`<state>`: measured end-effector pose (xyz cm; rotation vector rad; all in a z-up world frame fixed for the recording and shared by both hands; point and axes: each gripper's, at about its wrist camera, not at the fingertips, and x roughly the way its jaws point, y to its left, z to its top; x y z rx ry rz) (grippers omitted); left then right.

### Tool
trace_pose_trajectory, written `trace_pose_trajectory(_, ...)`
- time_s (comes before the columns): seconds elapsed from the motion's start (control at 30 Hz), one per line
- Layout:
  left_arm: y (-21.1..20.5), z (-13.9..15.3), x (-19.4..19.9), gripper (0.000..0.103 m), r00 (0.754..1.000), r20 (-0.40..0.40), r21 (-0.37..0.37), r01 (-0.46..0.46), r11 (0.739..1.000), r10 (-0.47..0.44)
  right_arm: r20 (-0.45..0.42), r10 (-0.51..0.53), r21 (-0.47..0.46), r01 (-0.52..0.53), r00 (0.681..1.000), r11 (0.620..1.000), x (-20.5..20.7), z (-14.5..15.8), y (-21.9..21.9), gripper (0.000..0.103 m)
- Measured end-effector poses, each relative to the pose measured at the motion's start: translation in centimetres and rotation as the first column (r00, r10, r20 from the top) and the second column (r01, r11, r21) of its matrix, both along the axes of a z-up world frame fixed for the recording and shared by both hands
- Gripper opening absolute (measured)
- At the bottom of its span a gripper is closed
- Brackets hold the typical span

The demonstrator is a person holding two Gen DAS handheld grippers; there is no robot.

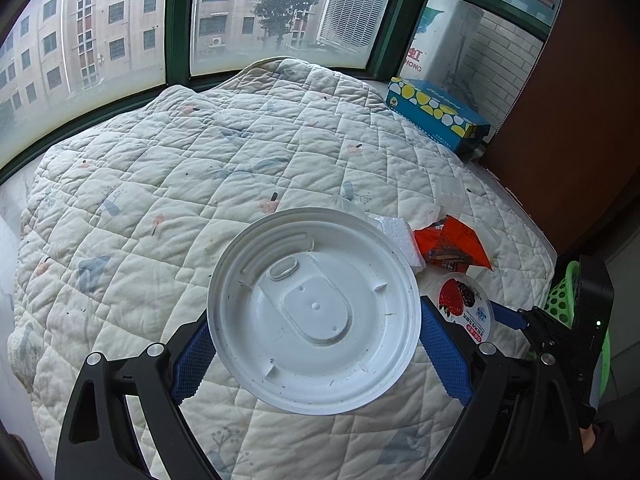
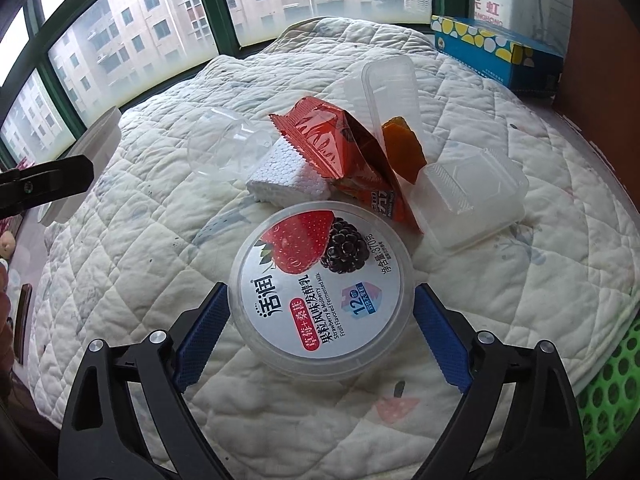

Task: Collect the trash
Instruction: 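Grasp strawberry-print round container with right tool while left holds lid, then drop container into green basket with right tool while left carries lid over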

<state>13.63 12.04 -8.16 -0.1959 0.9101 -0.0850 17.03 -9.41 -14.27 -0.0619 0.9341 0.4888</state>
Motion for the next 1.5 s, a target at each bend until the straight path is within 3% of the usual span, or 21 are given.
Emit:
trace_pose_trajectory(0.4,-5.8,2.9,-0.4,0.089,0.992,0.054,0.010,0.115,0.993,-0.116,0.084,-0.106,0.067,0.100,0.991,0.993,-4.6,5.3,-6.0,0.090)
trace_pose_trajectory(0.77,-14.0,5.3,-0.1,0.089,0.962,0.092,0.007,0.256,0.967,-0.256,0.140,-0.306,0.100,0.294,0.942,0.950,-7.9,8.1,-15.9,0.090)
trace_pose_trajectory(1.17,-23.1,7.4,-0.6,0.089,0.906,0.120,0.042,0.403,0.914,-0.406,0.127,-0.507,0.090,0.499,0.853,0.862,-10.4,7.5,-27.3,0.091)
trace_pose_trajectory(1.5,-28.7,7.6,-0.5,0.089,0.863,0.103,0.066,0.490,0.869,-0.494,0.086,-0.598,0.126,0.587,0.797,0.800,-11.7,6.0,-32.4,0.091)
